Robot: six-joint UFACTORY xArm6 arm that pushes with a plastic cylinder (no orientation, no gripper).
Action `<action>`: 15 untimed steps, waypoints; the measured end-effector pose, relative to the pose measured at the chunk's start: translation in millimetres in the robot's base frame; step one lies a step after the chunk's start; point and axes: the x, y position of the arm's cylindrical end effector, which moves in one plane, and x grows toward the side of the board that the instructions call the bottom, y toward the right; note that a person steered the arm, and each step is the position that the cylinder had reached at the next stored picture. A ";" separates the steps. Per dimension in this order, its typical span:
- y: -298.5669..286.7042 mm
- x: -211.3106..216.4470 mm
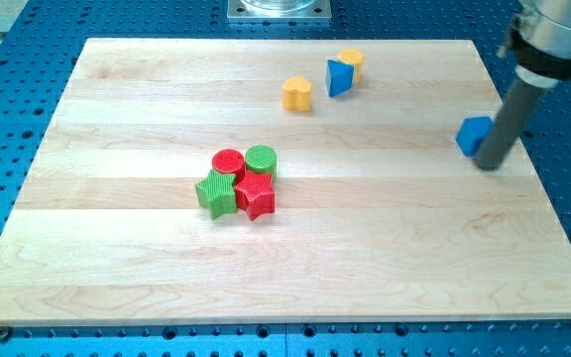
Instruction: Move the green star and red circle left to the blue cube
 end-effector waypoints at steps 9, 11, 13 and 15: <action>-431.5 -3.6; -436.7 -25.8; -409.2 -54.8; -324.8 -78.4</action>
